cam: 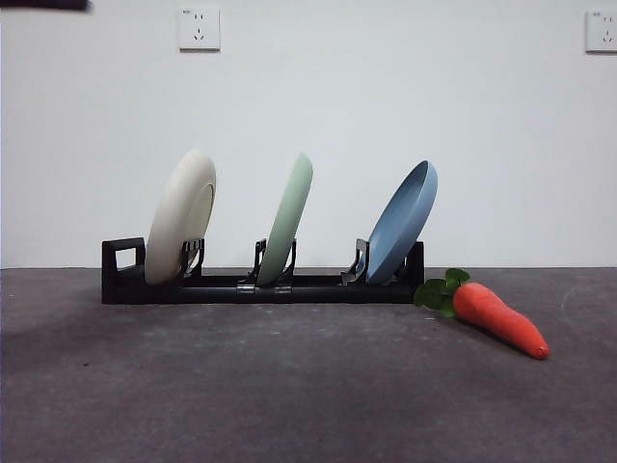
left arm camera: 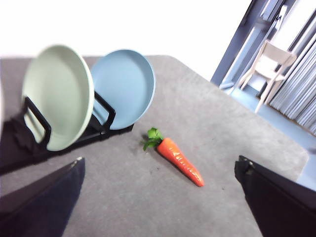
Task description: Take the green plate from the plate rack,put the plate on the table,take the carrot from the table,put the carrot in the plate
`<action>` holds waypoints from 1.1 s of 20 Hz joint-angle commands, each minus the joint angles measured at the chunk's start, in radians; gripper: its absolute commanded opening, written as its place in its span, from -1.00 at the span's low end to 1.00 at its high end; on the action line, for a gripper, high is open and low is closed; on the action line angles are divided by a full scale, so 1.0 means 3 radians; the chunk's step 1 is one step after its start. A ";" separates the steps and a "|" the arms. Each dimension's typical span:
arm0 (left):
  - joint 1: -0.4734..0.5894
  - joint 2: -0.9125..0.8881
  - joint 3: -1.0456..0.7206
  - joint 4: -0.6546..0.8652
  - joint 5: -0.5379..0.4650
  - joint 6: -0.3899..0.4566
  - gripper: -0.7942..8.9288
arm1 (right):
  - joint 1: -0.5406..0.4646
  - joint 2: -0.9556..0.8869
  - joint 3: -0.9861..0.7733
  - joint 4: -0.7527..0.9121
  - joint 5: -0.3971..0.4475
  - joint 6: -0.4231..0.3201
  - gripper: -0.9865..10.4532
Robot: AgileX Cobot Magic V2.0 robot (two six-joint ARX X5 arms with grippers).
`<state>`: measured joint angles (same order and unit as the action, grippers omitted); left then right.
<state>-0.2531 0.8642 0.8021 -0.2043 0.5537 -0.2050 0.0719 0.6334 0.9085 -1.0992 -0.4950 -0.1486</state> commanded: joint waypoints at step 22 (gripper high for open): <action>-0.0688 0.3403 0.2154 0.0885 -0.1307 0.0627 0.38 | 0.0005 0.0098 0.0009 0.0019 -0.0003 0.0069 0.31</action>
<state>-0.4557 1.8729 1.4467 0.0502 0.1650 -0.0288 0.0719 0.6628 0.9085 -1.0996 -0.4950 -0.1364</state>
